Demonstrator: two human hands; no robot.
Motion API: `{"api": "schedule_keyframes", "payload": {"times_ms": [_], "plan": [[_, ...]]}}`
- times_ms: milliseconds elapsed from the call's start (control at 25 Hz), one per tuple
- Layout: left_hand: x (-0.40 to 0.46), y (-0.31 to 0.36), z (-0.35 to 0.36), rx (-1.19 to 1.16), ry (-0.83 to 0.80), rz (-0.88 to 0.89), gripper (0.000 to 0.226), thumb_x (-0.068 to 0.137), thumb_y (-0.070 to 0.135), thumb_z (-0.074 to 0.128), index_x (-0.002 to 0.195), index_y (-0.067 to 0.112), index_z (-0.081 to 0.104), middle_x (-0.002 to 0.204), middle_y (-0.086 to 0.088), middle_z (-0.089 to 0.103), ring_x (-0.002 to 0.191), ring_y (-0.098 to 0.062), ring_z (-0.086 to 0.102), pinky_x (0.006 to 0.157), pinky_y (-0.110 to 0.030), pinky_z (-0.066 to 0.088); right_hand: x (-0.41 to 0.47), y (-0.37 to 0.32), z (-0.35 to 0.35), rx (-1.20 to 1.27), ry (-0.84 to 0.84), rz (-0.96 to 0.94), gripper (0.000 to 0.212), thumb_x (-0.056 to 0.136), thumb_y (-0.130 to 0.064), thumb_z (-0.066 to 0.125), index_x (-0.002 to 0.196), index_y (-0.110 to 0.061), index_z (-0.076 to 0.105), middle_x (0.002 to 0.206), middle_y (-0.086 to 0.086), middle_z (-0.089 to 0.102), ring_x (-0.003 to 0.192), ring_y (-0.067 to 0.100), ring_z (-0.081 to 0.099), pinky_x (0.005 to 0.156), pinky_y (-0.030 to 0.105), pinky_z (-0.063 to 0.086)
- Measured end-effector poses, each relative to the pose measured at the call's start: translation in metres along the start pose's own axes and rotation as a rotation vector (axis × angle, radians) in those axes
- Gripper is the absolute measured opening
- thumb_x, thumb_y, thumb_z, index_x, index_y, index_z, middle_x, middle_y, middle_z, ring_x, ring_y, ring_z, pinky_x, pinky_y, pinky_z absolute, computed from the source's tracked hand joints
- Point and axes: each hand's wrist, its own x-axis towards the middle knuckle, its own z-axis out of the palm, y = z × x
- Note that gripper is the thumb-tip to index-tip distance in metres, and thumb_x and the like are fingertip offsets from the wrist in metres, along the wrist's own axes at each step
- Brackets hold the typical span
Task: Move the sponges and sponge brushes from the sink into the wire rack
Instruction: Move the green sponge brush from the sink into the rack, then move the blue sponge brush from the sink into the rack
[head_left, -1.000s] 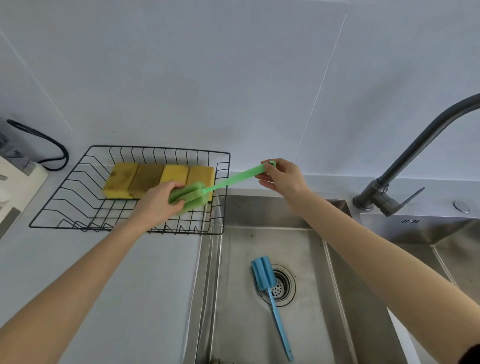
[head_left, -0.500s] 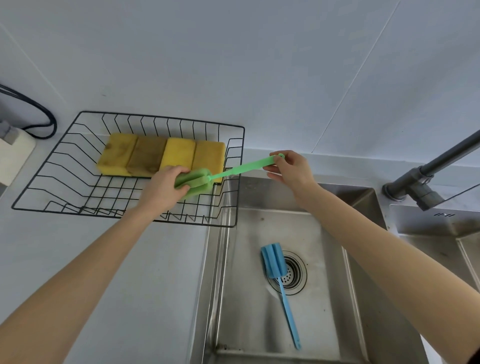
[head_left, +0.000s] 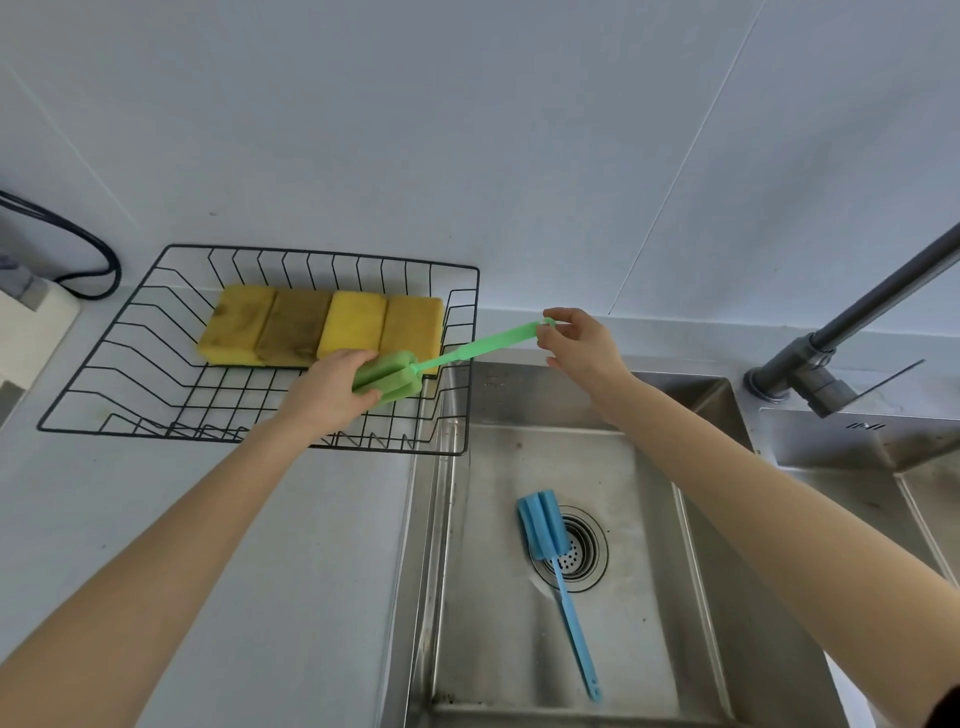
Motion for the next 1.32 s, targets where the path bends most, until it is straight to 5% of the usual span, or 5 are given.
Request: {"api": "schedule_keyframes", "payload": {"times_ms": [240,600,960,1320], "plan": [[-0.016,0.025,-0.018,0.003,0.063,0.037,0.054,0.087,0.024,0.055,0.136,0.010,0.038,0.143,-0.012,0.041,0.129,-0.029,0.043,0.105,-0.044,0.039,-0.026,-0.002,-0.019,-0.155,0.018,-0.054,0.051,0.092,-0.024,0.054,0.139,-0.014,0.037,0.135,0.006,0.053,0.123,0.022,0.051,0.087,0.026,0.037],[-0.044,0.090,-0.018,-0.066,0.122,0.252,0.045,0.089,0.021,0.052,0.133,0.015,0.043,0.137,-0.010,0.050,0.118,-0.029,0.051,0.096,-0.037,0.041,-0.067,0.021,-0.049,-0.321,-0.013,-0.077,0.054,0.092,-0.025,0.054,0.141,-0.012,0.035,0.140,0.010,0.049,0.125,0.026,0.050,0.097,0.032,0.043],[-0.051,0.130,0.035,-0.087,-0.113,0.417,0.047,0.089,0.021,0.051,0.135,0.018,0.041,0.142,-0.001,0.046,0.127,-0.020,0.046,0.103,-0.028,0.035,-0.079,0.082,-0.061,-0.420,-0.061,0.030,0.048,0.093,-0.024,0.052,0.137,-0.009,0.041,0.135,0.011,0.053,0.121,0.024,0.053,0.085,0.023,0.040],[-0.041,0.131,0.115,-0.108,-0.337,0.372,0.046,0.090,0.019,0.051,0.134,0.014,0.041,0.143,-0.004,0.045,0.131,-0.017,0.042,0.108,-0.027,0.029,-0.080,0.166,-0.045,-0.382,-0.144,0.290,0.041,0.090,-0.019,0.052,0.129,-0.007,0.049,0.126,0.013,0.060,0.117,0.027,0.055,0.094,0.028,0.044]]}}
